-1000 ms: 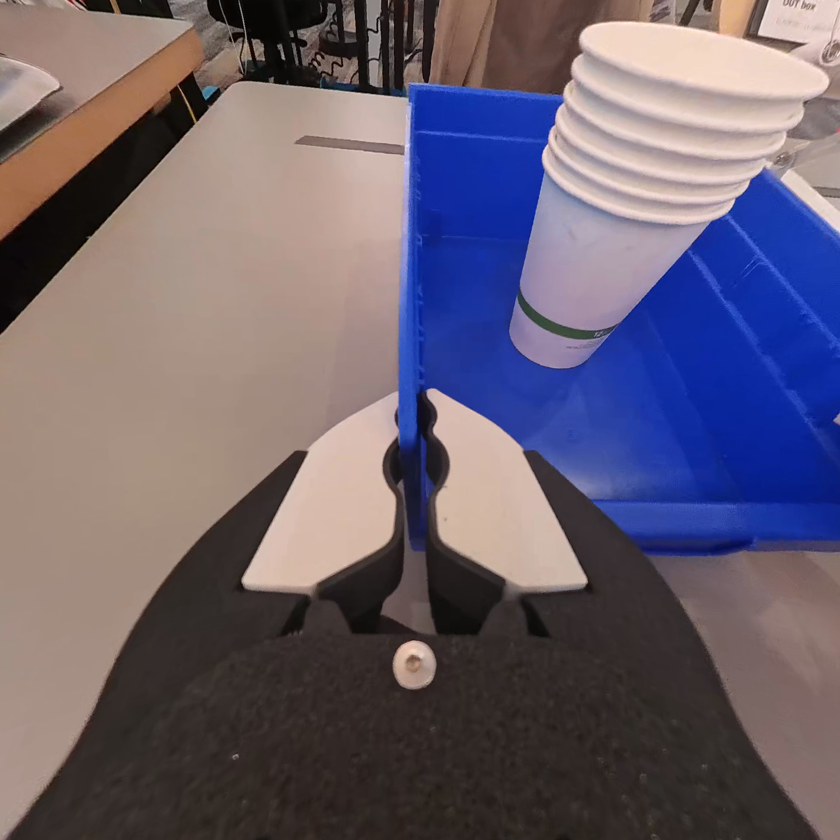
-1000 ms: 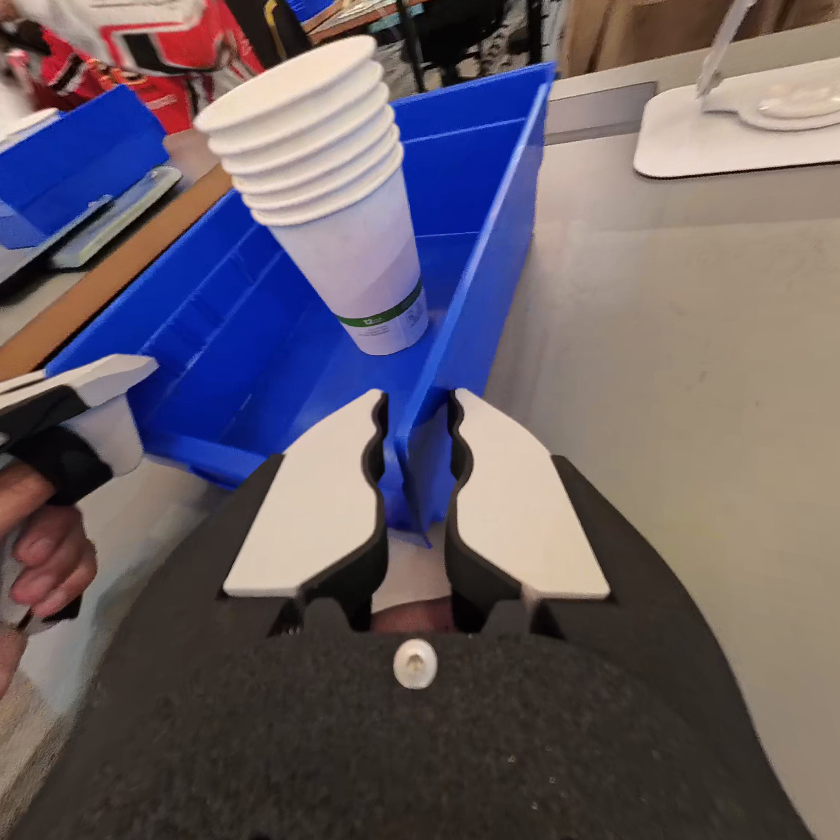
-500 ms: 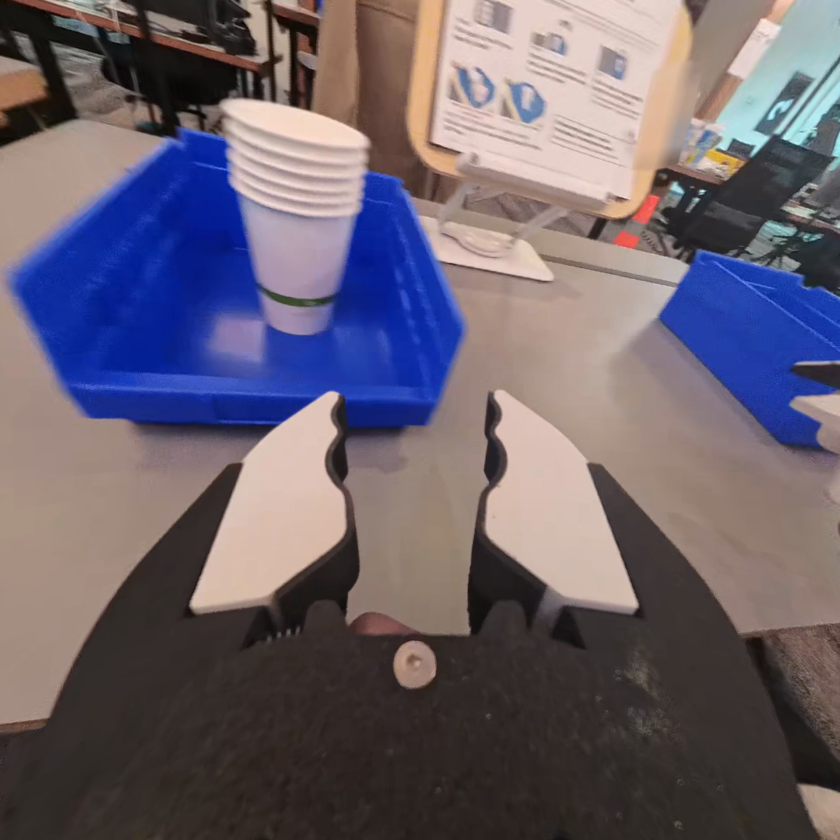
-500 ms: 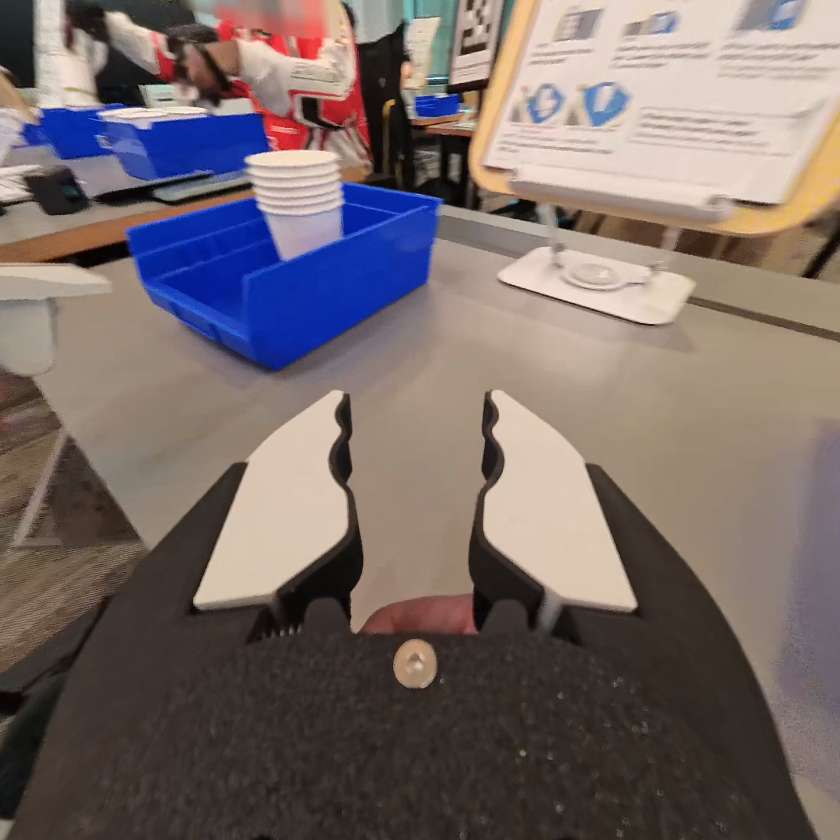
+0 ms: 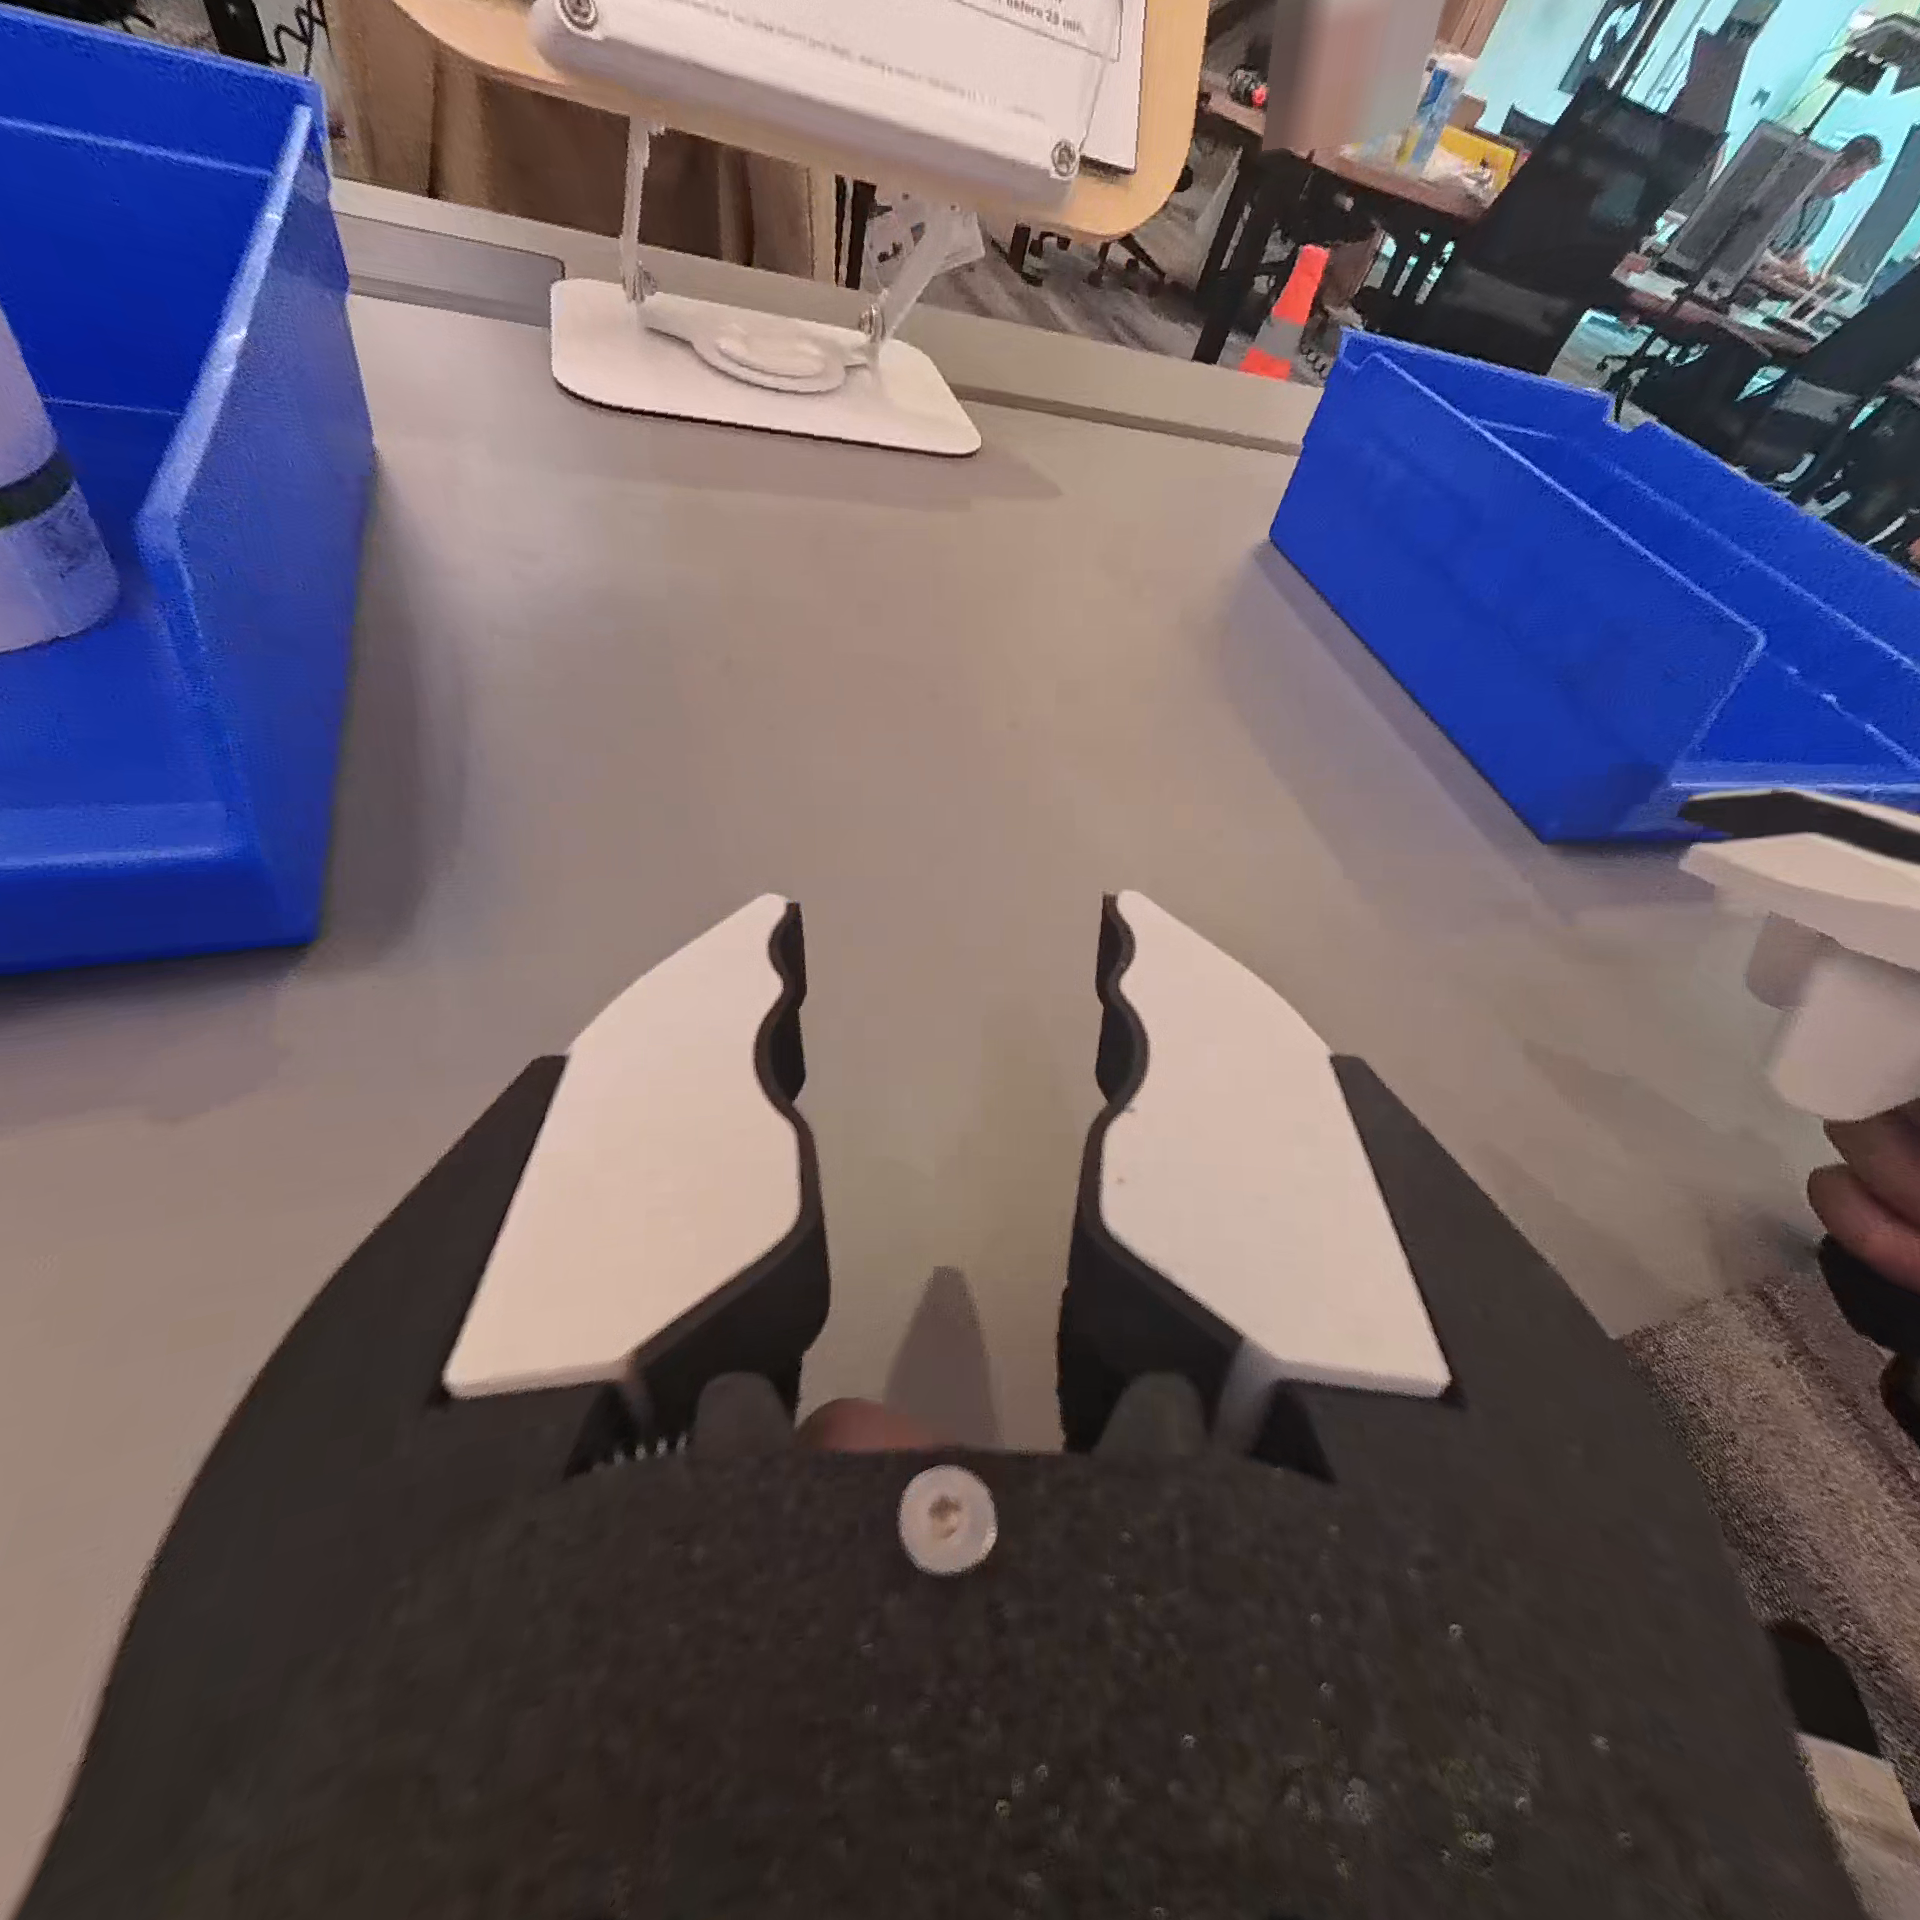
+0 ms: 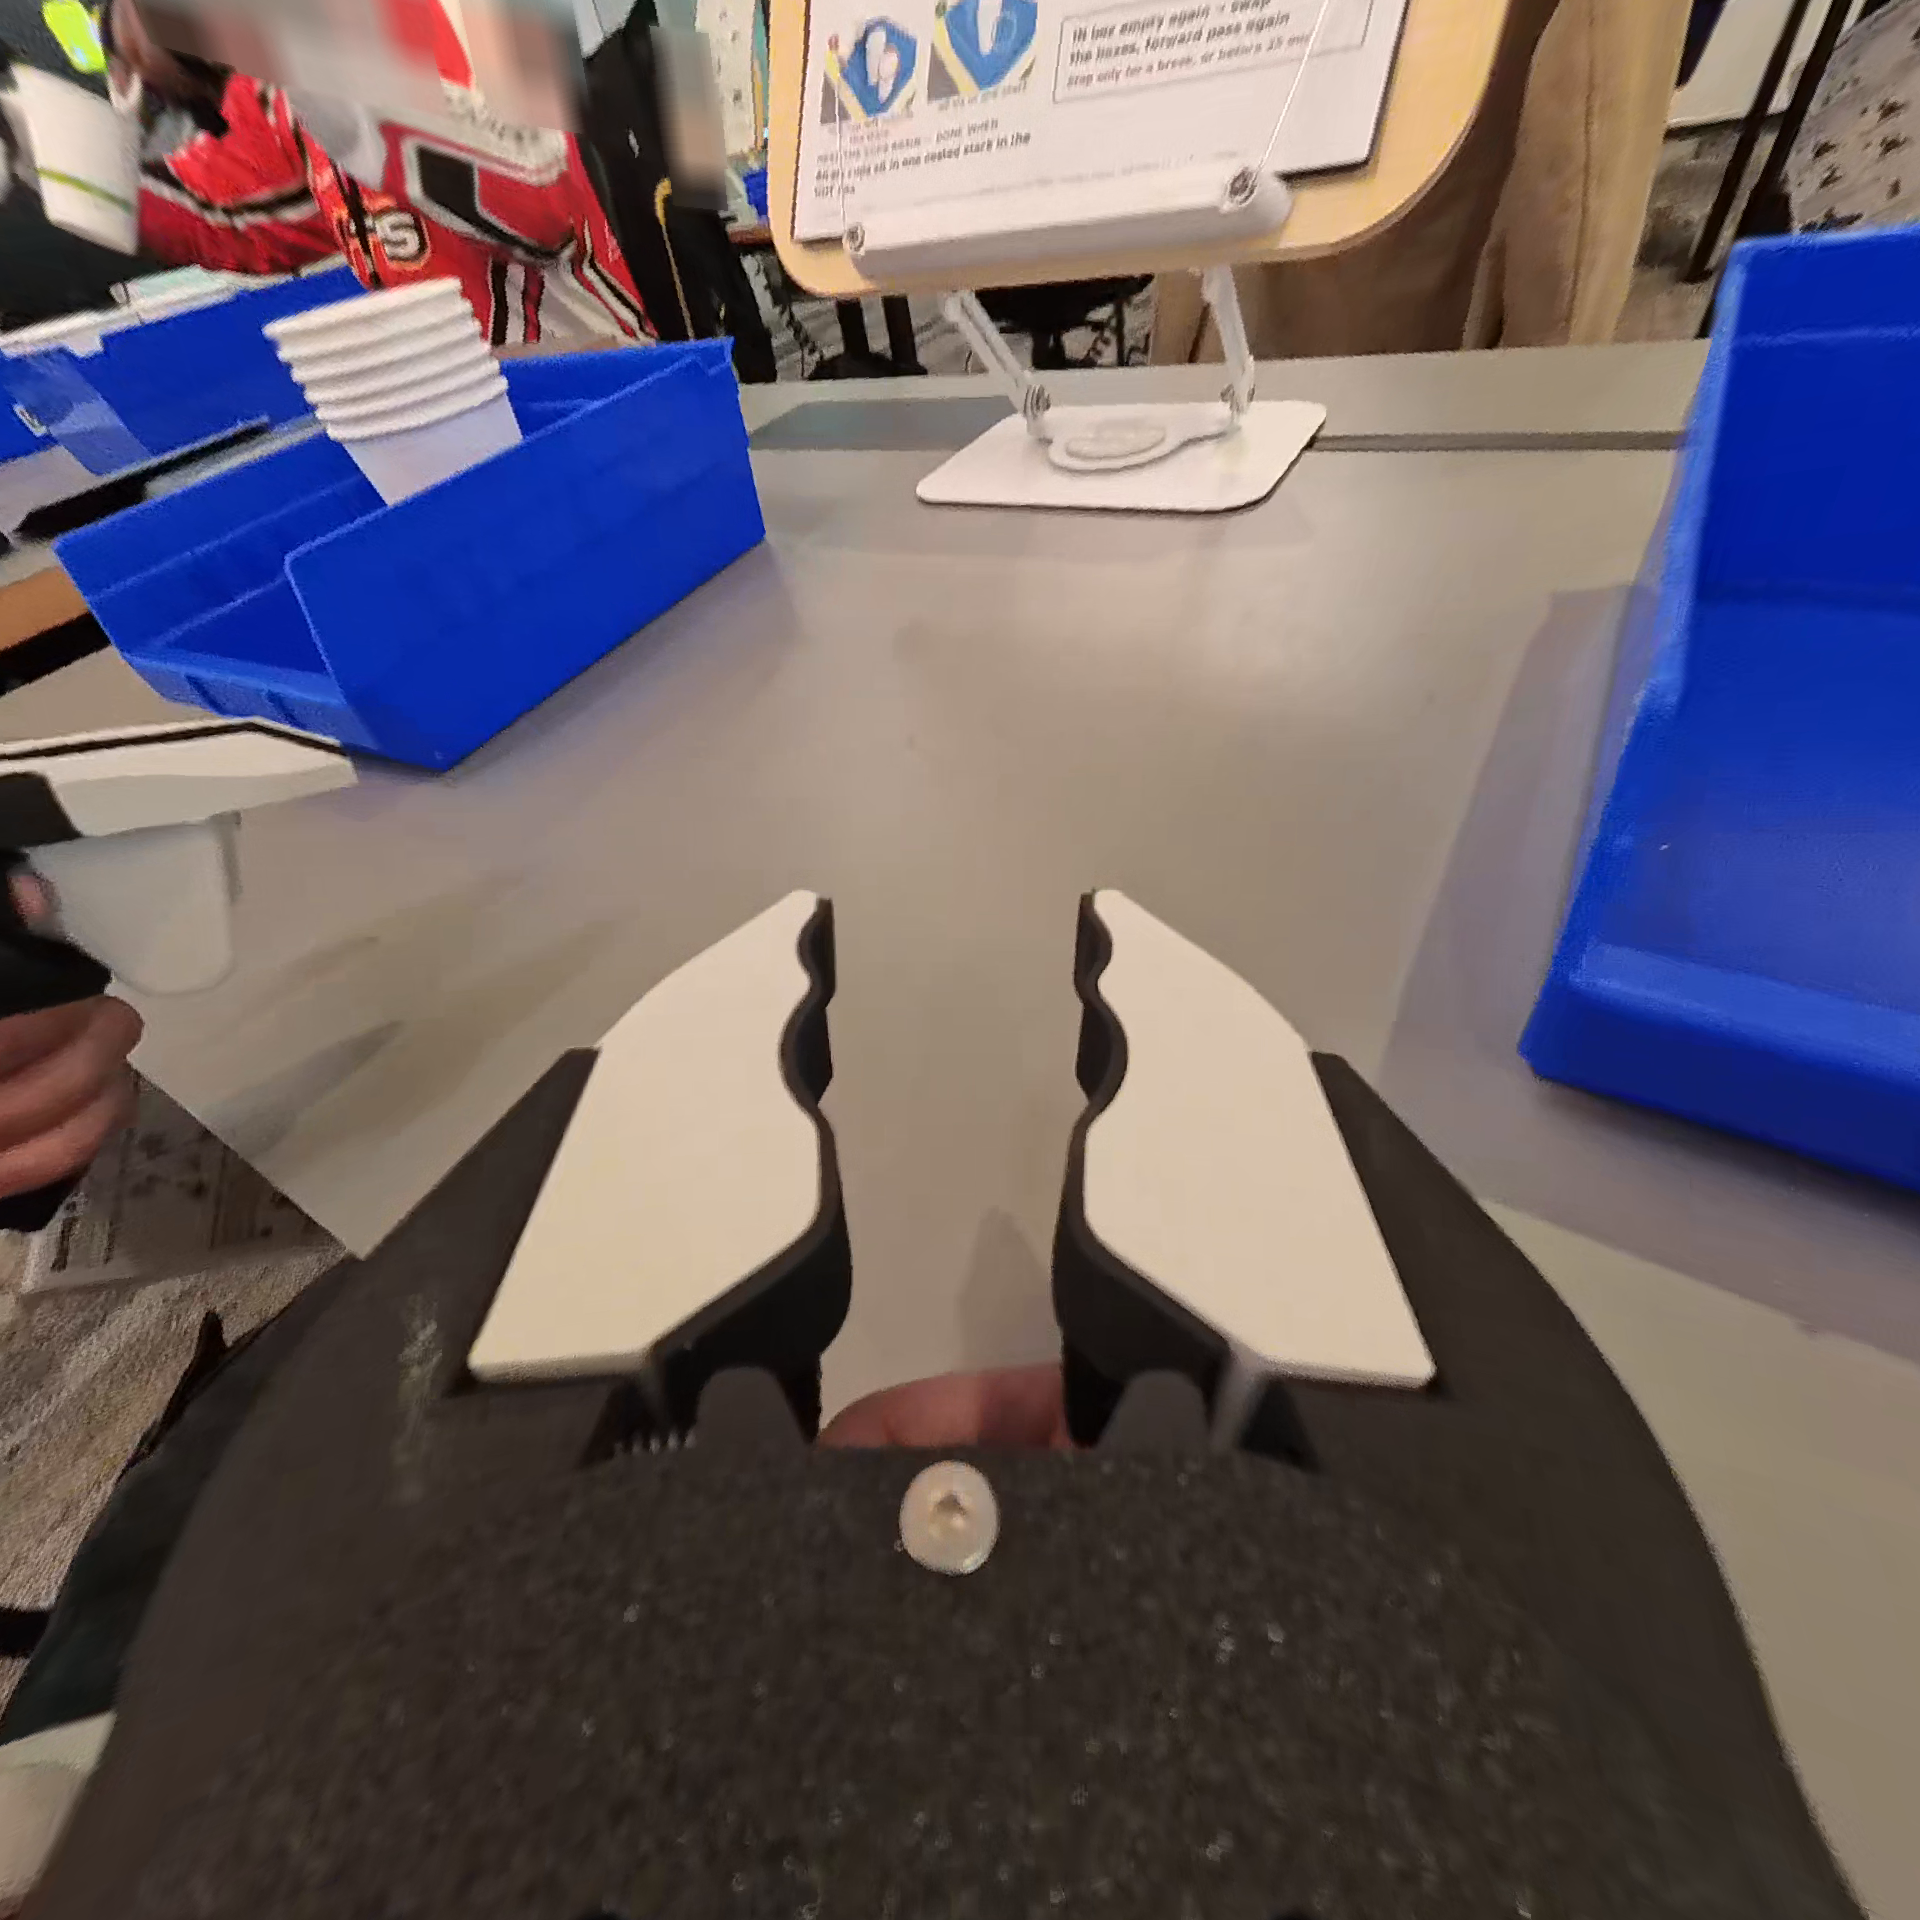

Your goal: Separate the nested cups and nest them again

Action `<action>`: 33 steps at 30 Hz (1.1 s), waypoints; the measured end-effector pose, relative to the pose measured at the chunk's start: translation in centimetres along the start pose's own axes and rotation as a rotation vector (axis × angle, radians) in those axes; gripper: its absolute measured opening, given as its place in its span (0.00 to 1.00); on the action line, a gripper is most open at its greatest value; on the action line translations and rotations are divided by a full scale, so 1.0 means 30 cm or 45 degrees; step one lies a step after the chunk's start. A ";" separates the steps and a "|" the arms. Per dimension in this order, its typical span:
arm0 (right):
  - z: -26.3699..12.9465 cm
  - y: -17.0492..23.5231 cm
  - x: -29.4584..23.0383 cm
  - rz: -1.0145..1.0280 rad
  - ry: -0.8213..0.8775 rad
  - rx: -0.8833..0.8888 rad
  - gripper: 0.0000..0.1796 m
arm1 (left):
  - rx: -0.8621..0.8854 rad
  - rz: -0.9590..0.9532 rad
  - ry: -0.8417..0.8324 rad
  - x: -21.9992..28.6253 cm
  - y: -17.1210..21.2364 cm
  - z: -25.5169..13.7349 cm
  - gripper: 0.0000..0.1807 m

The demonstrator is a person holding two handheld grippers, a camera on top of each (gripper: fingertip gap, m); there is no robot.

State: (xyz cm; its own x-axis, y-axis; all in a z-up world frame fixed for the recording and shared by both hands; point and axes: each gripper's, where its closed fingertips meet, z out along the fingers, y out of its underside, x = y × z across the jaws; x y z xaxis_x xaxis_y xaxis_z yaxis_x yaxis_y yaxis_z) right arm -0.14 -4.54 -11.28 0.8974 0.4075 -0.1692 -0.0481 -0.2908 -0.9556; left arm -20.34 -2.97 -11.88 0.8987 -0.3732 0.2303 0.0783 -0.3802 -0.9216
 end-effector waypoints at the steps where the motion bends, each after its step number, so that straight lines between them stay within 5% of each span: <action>1: 0.000 -0.008 0.007 0.002 0.008 0.015 0.24 | -0.001 -0.002 0.002 -0.001 -0.001 0.001 0.30; 11: 0.026 -0.049 0.055 0.003 -0.007 0.015 0.22 | 0.000 0.049 -0.076 -0.074 -0.021 -0.026 0.31; 18: 0.042 -0.046 0.046 0.061 -0.053 0.017 0.21 | -0.023 0.172 -0.352 -0.532 -0.224 -0.107 0.37; 27: 0.058 -0.018 0.017 0.007 -0.054 -0.036 0.20 | -0.324 0.077 -0.328 -0.863 -0.302 0.162 0.43; 33: 0.045 -0.019 0.060 0.035 -0.004 -0.032 0.20 | -0.423 0.119 -0.235 -0.861 -0.306 0.327 0.49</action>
State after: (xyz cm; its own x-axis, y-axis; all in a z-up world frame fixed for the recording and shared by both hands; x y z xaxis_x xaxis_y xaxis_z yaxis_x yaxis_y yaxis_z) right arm 0.92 -2.47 -11.35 0.8943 0.4020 -0.1965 -0.0618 -0.3239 -0.9441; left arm -40.03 18.47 -12.44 0.9603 -0.2720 0.0619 -0.1244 -0.6163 -0.7776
